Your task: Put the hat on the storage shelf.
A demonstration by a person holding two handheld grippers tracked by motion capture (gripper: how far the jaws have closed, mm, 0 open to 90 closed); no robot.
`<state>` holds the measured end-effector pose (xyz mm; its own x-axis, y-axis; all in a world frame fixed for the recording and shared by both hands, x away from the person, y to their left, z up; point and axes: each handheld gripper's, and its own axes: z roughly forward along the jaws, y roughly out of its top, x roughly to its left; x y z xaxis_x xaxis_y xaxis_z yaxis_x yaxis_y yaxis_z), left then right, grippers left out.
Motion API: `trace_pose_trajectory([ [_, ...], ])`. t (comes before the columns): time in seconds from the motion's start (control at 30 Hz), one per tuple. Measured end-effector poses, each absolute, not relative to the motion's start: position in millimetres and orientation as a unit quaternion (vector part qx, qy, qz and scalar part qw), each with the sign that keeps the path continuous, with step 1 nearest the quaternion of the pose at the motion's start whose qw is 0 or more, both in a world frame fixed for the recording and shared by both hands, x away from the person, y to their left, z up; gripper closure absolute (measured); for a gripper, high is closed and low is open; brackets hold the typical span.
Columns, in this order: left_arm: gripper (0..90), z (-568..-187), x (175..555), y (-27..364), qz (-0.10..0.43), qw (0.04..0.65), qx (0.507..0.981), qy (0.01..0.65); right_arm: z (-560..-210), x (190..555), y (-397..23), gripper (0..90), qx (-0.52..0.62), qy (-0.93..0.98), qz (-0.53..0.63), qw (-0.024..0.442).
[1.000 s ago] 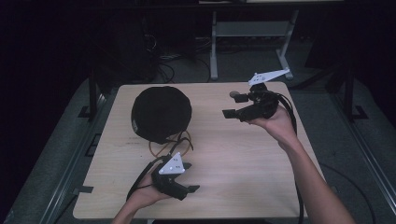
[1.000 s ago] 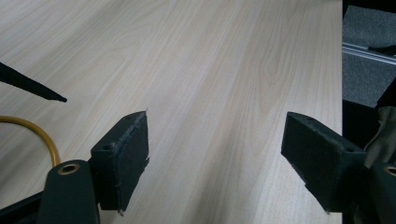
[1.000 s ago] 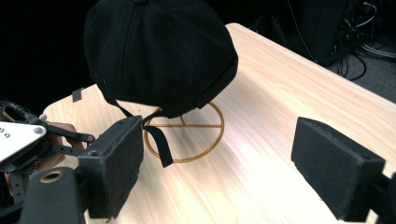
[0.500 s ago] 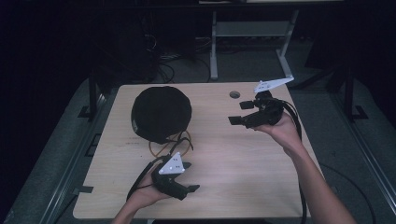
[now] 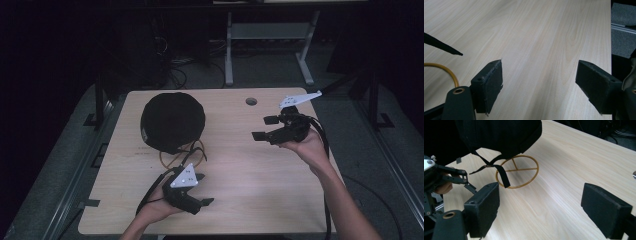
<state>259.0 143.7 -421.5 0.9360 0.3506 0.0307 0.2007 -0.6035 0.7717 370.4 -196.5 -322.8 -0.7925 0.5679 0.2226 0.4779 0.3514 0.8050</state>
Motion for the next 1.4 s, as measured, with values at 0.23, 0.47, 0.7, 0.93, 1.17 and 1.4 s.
trace_pose_trajectory([
  [0.23, 21.5, -422, 259, 143, 0.09, 0.415, 0.892, 0.153, -336, 366, -204, 15.0, 0.324, 0.821, 0.468, 0.042],
  [0.47, 21.1, -425, 260, 144, 0.076, 0.416, 0.892, 0.161, -349, 360, -208, 14.9, 0.33, 0.822, 0.463, 0.037],
  [0.7, 20.9, -426, 260, 144, 0.078, 0.415, 0.892, 0.162, -366, 354, -215, 14.9, 0.34, 0.821, 0.459, 0.028],
  [0.93, 19.5, -425, 259, 140, 0.072, 0.416, 0.894, 0.152, -376, 344, -222, 15.1, 0.341, 0.818, 0.464, 0.023],
  [1.17, 19.5, -427, 258, 140, 0.072, 0.409, 0.896, 0.154, -393, 337, -233, 15.0, 0.354, 0.816, 0.457, 0.017],
  [1.4, 19.5, -428, 258, 139, 0.074, 0.408, 0.897, 0.153, -400, 330, -242, 15.1, 0.362, 0.814, 0.453, 0.02],
])
